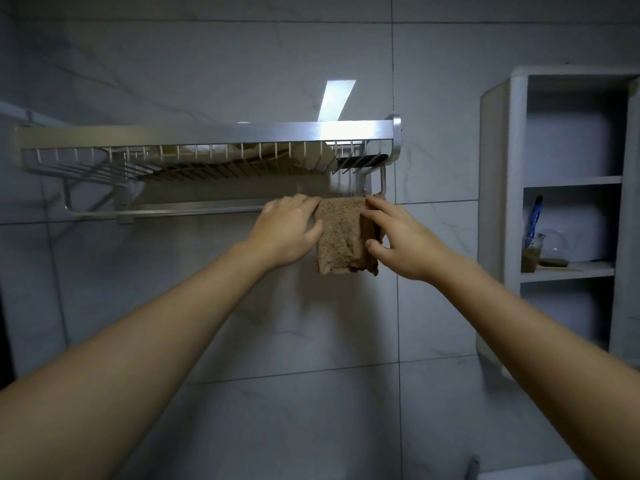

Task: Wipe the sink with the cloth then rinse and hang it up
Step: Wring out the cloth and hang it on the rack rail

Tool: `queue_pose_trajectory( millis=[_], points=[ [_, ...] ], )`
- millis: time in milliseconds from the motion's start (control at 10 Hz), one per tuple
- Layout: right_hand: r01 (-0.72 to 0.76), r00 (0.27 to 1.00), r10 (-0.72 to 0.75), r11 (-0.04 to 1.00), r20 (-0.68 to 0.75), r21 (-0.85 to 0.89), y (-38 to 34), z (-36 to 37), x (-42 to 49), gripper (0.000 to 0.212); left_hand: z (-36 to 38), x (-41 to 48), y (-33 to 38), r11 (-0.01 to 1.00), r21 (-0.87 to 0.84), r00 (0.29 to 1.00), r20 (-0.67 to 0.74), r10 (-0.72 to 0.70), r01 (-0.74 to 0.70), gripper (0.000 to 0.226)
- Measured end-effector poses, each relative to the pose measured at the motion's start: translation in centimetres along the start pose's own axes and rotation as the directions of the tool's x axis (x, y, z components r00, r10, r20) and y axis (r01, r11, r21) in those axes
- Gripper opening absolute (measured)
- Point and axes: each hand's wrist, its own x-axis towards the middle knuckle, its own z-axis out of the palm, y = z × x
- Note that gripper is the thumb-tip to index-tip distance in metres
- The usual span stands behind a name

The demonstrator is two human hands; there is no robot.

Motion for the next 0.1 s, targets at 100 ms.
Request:
queue_pose_trajectory(
  millis=[100],
  points=[
    [-0.043,0.998,0.046,0.996,-0.039,0.081,0.06,-0.62,-0.65,0.044,-0.47,-0.93,0.91,0.999,0.002,0.999,-0.016,-0.045,0.045,0.052]
  ],
)
